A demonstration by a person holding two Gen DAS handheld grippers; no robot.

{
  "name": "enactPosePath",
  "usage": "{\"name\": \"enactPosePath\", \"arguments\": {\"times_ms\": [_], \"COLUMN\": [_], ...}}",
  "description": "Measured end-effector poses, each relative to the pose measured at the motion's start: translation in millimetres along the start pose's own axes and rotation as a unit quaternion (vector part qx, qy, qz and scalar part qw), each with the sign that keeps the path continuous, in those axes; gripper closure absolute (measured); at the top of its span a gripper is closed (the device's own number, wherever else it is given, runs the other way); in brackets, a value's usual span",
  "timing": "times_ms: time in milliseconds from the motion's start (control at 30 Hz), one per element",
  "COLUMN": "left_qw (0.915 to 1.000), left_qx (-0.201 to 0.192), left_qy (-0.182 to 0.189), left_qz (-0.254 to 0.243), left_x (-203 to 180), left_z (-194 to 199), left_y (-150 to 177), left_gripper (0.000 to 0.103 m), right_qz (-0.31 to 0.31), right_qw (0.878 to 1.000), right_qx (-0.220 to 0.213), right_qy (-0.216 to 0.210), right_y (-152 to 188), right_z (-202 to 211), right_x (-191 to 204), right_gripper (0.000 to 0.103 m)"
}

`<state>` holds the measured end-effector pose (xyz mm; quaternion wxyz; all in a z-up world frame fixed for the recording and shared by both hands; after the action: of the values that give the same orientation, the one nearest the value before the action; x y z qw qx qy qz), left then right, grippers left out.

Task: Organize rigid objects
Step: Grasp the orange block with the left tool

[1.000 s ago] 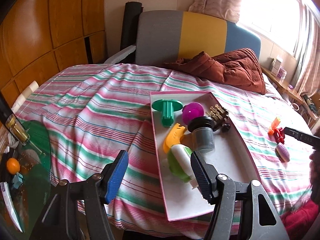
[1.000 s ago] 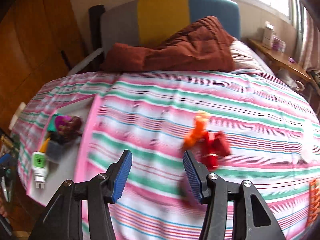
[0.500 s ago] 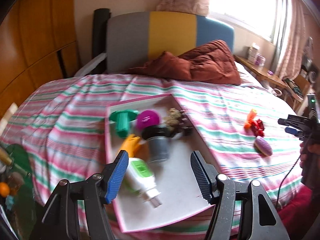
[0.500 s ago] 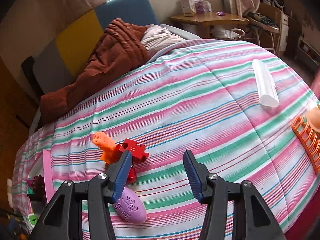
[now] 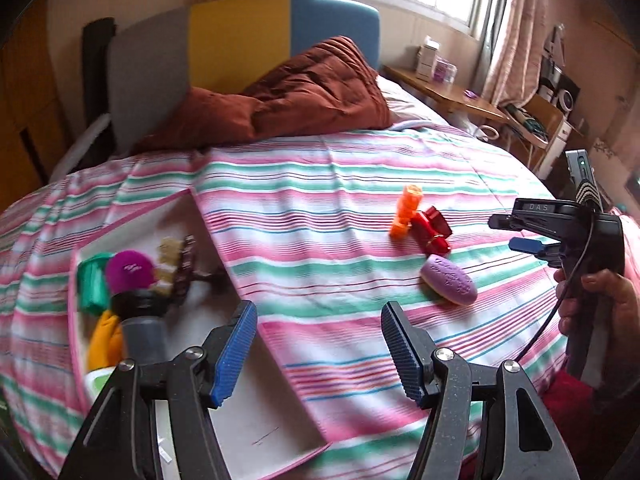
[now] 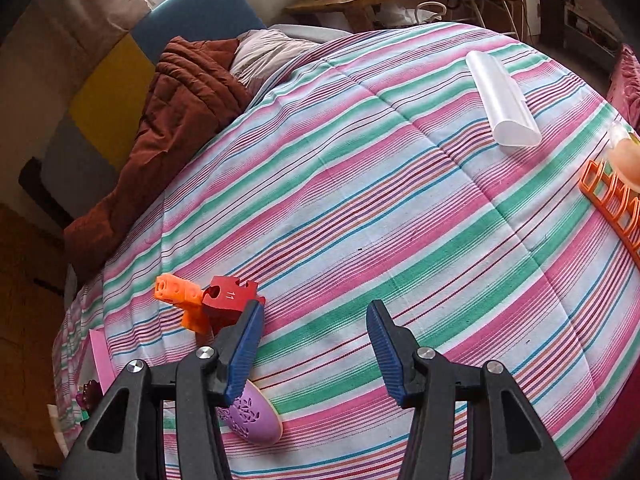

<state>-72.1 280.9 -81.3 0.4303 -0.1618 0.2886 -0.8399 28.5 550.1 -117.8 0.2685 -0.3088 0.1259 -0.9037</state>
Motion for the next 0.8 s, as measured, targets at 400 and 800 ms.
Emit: {"name": "enactPosePath", "arguments": {"times_ms": [400,800], "left_qw": [0.9976,0.9954], "left_qx": [0.007,0.042], "left_qy": [0.047,0.040], "left_qz": [-0.050,-0.077], "left_x": [-79.9,-110.5], "left_z": [-58.1,-138.0], "left_y": [-46.4,-67.6], "left_gripper": [0.039,0.055], "right_qz": [-0.033,-0.048], "right_qw": [0.999,0.998], "right_qx": [0.001,0.010], "right_qy": [-0.009,-0.029], "right_y": [-1.3,-2.1], "right_z": [-3.7,-5.9], "right_x": [2.9,3.1], "right_gripper": [0.049,0.049]}}
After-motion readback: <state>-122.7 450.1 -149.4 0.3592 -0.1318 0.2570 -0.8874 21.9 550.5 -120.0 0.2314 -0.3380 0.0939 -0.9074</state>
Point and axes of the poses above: each gripper's, at about its wrist camera, not at the fingertips, and z roughly against the way its jaws point, x to its left, y to its underside, the point moved 10 cm from there along -z, roughly the way its jaws point, and after that the axes turned 8 degrees about -y, right-handed, at the moved point
